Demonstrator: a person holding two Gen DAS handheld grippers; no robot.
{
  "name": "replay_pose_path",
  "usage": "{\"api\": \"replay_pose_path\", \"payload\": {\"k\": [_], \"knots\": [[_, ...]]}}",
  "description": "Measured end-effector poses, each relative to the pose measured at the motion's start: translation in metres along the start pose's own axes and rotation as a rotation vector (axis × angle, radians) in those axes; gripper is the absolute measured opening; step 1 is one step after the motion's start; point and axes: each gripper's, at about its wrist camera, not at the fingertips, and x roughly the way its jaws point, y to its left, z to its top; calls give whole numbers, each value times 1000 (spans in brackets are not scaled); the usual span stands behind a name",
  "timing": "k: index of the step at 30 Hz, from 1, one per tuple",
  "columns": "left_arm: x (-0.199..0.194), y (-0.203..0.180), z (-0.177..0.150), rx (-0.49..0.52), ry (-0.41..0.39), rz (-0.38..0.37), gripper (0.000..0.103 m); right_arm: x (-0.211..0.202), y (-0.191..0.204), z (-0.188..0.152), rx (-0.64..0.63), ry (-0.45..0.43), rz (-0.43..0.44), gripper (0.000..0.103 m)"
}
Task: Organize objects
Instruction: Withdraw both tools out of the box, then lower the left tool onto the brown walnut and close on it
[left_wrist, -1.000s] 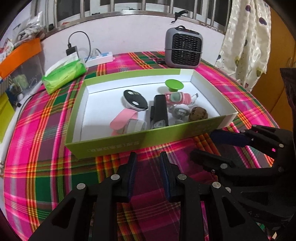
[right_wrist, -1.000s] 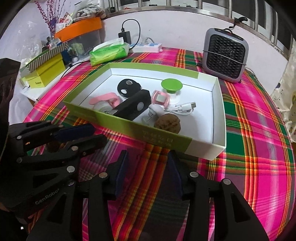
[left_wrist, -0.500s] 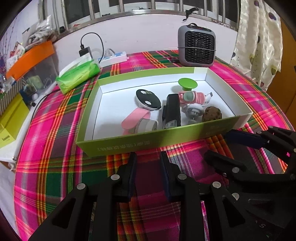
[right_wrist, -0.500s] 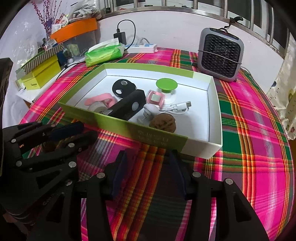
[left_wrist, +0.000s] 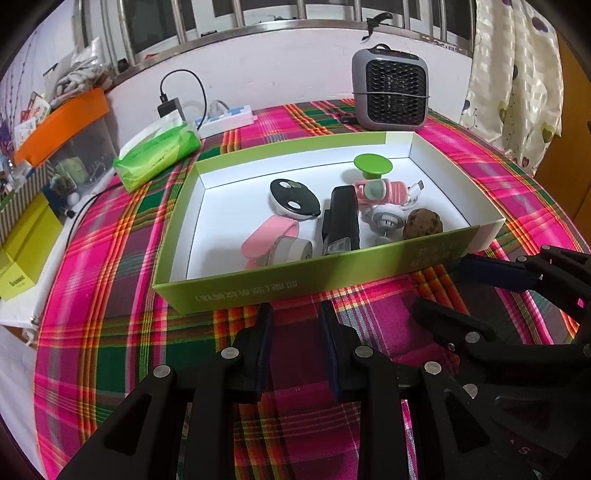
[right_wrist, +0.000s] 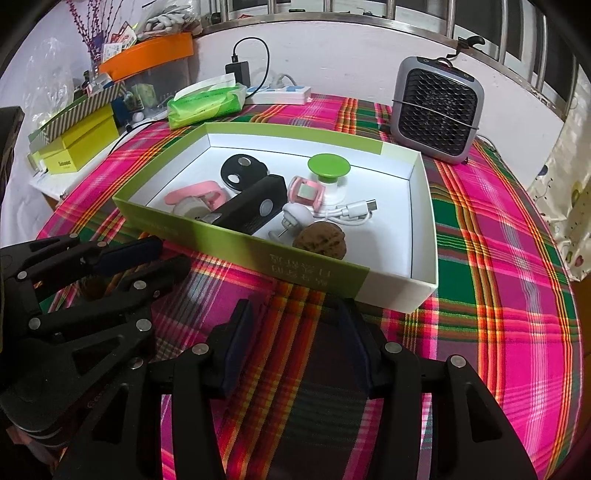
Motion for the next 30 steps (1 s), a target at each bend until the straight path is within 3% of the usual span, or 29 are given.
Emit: {"api": "replay_pose_path", "payload": {"k": [4, 12, 24, 30], "knots": [[-10, -5, -2, 38, -43, 66, 23, -1, 2, 0, -3, 0, 1, 51], [-32, 6, -18, 4, -71, 68, 23, -11, 7, -9, -4, -15, 60, 52], [-46, 49, -40, -134, -96, 11, 23, -19, 19, -15, -41, -25, 102, 52], [-60, 66, -46, -165, -160, -37, 23, -19, 15, -16, -35, -27, 109, 52]]}}
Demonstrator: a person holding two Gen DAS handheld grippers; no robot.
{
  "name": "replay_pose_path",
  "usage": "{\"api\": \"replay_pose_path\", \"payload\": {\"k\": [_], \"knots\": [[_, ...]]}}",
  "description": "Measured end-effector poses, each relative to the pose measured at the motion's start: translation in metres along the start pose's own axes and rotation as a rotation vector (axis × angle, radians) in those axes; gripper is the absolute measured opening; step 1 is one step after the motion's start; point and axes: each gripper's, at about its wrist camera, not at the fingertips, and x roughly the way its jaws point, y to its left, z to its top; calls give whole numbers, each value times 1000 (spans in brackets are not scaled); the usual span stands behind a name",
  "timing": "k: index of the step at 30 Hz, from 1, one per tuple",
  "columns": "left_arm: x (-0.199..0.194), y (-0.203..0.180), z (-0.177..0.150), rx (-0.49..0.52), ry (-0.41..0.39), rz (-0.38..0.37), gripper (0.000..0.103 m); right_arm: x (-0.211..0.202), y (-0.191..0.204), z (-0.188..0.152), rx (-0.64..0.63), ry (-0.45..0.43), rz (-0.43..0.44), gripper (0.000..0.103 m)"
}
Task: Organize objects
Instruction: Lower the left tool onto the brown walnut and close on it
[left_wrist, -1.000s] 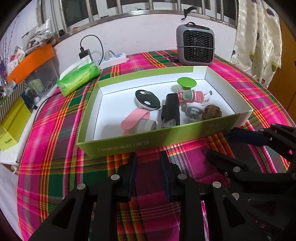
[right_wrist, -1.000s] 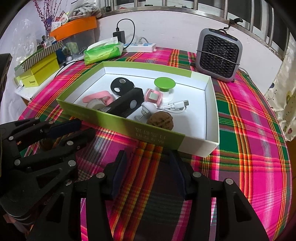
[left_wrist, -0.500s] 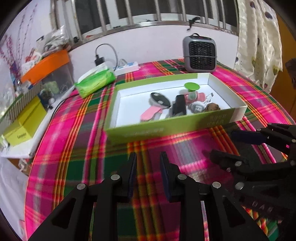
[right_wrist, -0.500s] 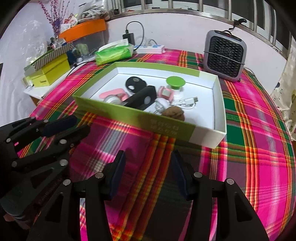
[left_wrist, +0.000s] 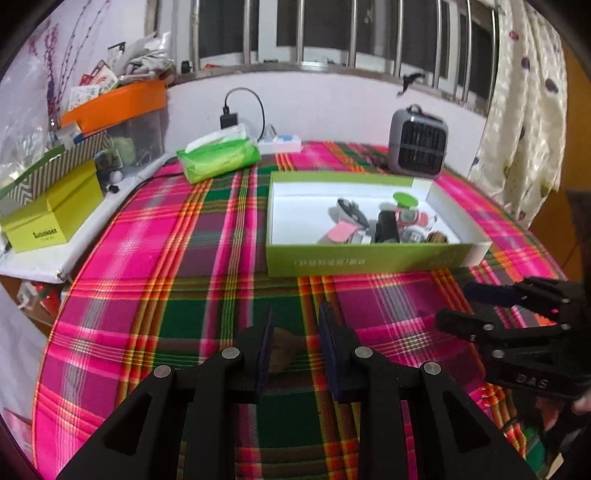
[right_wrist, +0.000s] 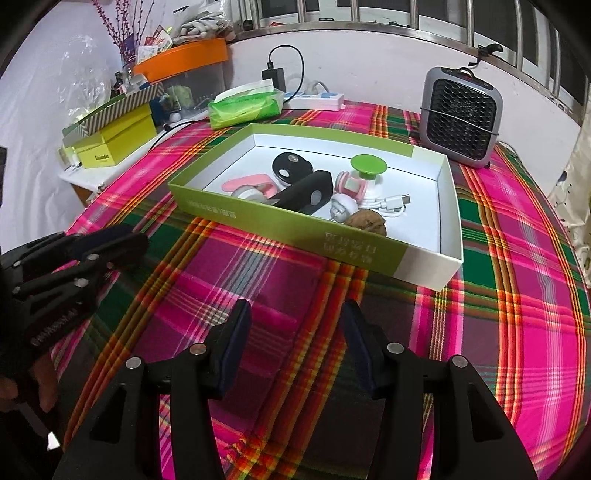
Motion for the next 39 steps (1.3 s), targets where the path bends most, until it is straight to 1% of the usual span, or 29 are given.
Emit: {"api": "replay_pose_path", "payload": {"k": [3, 5, 8, 10, 13, 21, 24, 26, 27, 28, 30, 31, 32, 34, 35, 36, 37, 38, 39], "knots": [[-5, 8, 1, -17, -16, 5, 23, 1, 0, 0, 2, 1, 7, 52], [-6, 14, -1, -23, -11, 15, 23, 2, 0, 1, 0, 1, 12, 52], [2, 17, -5, -16, 33, 2, 23, 1, 1, 1, -4, -2, 17, 52], [9, 17, -8, -17, 76, -24, 23, 2, 2, 1, -3, -2, 20, 52], [9, 17, -10, -25, 81, -33, 24, 2, 2, 2, -4, -2, 20, 52], [8, 14, -11, -13, 89, -14, 25, 1, 1, 1, 1, -8, 25, 52], [8, 11, -10, -2, 87, -29, 25, 0, 1, 1, 2, -9, 26, 52], [6, 9, -10, 0, 79, -40, 21, 0, 1, 1, 4, -10, 27, 52], [5, 9, -10, 1, 72, -43, 13, -1, 1, 1, 5, -10, 27, 52], [1, 8, -7, 2, 55, -52, 0, -1, 0, 1, 5, -11, 27, 52], [0, 6, -2, 4, 59, -50, 0, -2, 0, 1, 6, -13, 26, 52], [3, 5, 0, 12, 71, -38, 0, -2, 0, 1, 7, -13, 26, 52], [5, 4, -1, 16, 84, -42, 0, -2, 0, 1, 8, -13, 27, 52], [4, 6, -2, 12, 75, -49, 3, -3, -1, 0, 9, -16, 31, 52], [3, 7, -3, 3, 78, -58, 8, -3, -1, 0, 9, -16, 32, 52], [2, 9, -4, -5, 78, -73, 21, -3, -1, 0, 8, -16, 31, 52], [2, 9, -5, -7, 79, -80, 30, -3, -1, 0, 9, -17, 31, 52], [2, 9, -7, -2, 78, -82, 31, -3, -1, 0, 10, -17, 32, 52], [2, 8, -8, 7, 78, -67, 31, -3, -1, 0, 11, -17, 35, 52]]}}
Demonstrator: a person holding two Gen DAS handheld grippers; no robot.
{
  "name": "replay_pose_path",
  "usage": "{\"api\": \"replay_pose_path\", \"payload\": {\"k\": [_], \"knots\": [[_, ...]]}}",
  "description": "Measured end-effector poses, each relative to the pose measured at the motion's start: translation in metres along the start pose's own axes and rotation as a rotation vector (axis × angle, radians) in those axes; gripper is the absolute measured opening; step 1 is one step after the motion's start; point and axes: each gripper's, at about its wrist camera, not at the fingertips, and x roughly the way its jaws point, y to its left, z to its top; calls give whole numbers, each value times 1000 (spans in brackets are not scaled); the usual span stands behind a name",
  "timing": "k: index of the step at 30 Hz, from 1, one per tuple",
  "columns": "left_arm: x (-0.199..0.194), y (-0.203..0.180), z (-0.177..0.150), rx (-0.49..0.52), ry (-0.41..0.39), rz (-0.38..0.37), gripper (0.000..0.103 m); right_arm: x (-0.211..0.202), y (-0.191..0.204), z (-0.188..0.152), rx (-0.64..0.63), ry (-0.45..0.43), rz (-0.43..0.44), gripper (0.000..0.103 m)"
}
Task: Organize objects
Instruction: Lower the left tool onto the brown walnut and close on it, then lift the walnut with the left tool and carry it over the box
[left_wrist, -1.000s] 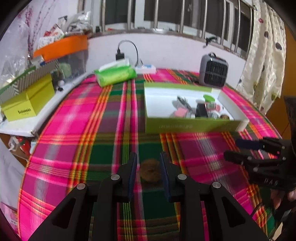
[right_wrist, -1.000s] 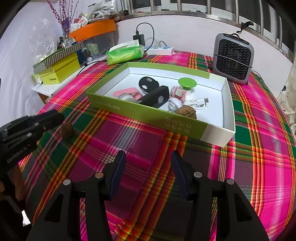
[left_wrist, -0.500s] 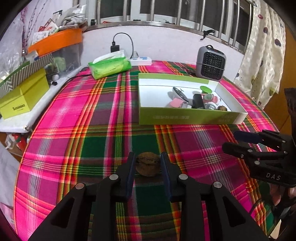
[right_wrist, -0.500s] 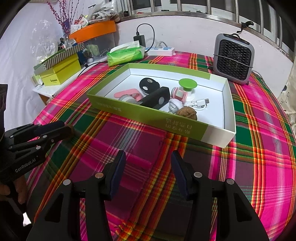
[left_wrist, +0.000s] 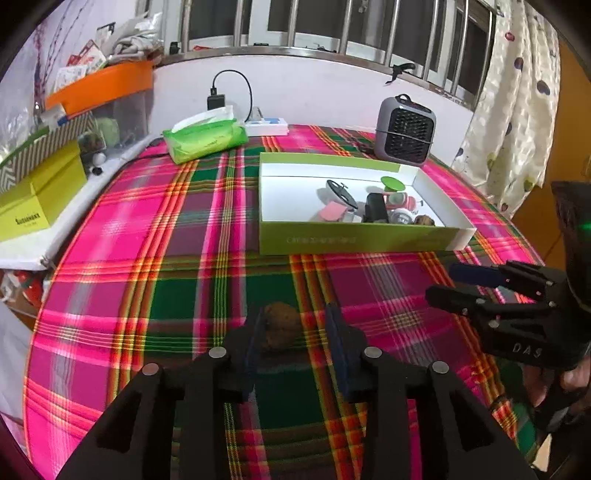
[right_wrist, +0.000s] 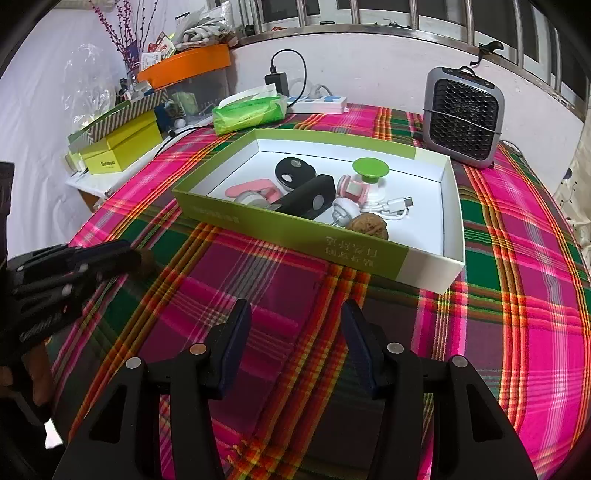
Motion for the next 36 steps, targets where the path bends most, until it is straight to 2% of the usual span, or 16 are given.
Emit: {"api": "replay_pose_path", "payload": {"k": [4, 8, 12, 15, 17, 18, 19, 27, 36], "knots": [[5, 5, 0, -18, 19, 30, 31, -1, -1, 0, -1, -2, 3, 52], [21, 11, -2, -36, 82, 28, 31, 0, -1, 1, 2, -1, 4, 52], [19, 6, 3, -24, 64, 29, 31, -1, -1, 0, -2, -3, 3, 52], [26, 7, 4, -26, 87, 29, 31, -1, 0, 1, -2, -3, 3, 52], [28, 9, 7, -32, 83, 25, 29, -1, 0, 0, -1, -2, 3, 52], [29, 10, 7, -32, 84, 27, 23, -1, 0, 0, 0, -2, 2, 52], [29, 10, 8, -32, 85, 29, 24, -1, 0, 0, 0, -2, 3, 52], [17, 0, 15, -20, 29, -6, 23, -3, -1, 2, 5, -8, -1, 52], [15, -39, 39, 56, -15, -88, 23, -9, 4, 18, -8, -52, 10, 52]]}}
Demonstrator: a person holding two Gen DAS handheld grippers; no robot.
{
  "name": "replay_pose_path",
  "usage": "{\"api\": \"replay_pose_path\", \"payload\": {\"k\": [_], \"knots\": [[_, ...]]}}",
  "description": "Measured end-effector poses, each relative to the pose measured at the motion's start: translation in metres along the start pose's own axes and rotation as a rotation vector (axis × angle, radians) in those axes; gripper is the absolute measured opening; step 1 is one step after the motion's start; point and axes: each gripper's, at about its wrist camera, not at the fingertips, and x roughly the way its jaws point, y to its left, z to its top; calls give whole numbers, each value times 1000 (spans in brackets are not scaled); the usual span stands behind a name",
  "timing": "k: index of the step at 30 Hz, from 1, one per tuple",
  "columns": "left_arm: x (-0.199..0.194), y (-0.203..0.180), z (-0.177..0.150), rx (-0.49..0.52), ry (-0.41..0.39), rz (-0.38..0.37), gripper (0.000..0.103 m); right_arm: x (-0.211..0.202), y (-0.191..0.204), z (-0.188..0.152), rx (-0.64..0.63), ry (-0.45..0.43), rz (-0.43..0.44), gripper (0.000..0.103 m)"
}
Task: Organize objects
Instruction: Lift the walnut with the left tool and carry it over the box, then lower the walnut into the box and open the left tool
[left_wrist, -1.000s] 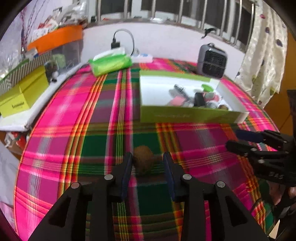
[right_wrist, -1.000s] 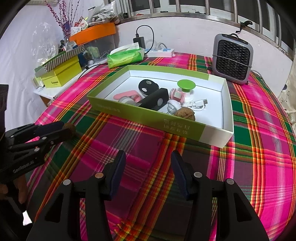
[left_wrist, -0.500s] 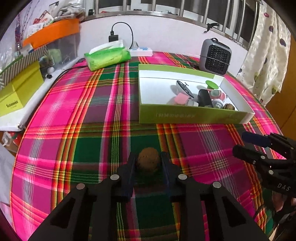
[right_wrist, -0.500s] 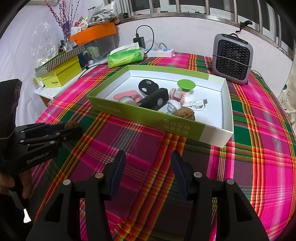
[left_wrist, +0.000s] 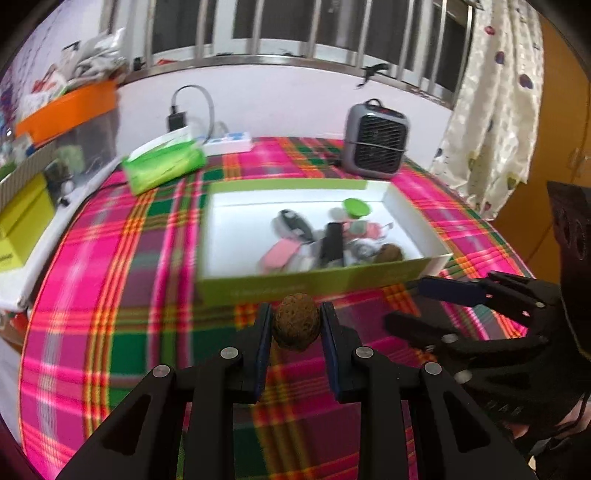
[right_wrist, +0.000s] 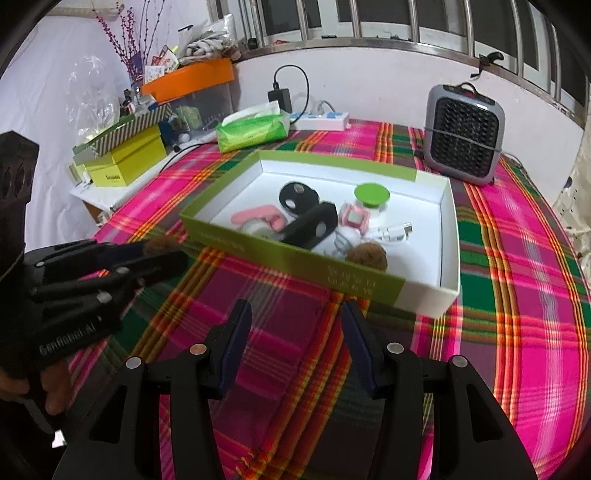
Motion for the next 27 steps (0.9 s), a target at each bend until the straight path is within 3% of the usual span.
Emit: {"api": "replay_pose_path", "payload": {"k": [13, 20, 27], "knots": [[39, -10, 40, 45, 2, -17, 23, 12, -22, 28, 5, -37, -49, 51], [62, -7, 44, 37, 34, -33, 24, 21, -34, 29, 41, -32, -55, 51], [59, -7, 43, 33, 24, -40, 24, 18, -32, 28, 33, -38, -60, 51]]}}
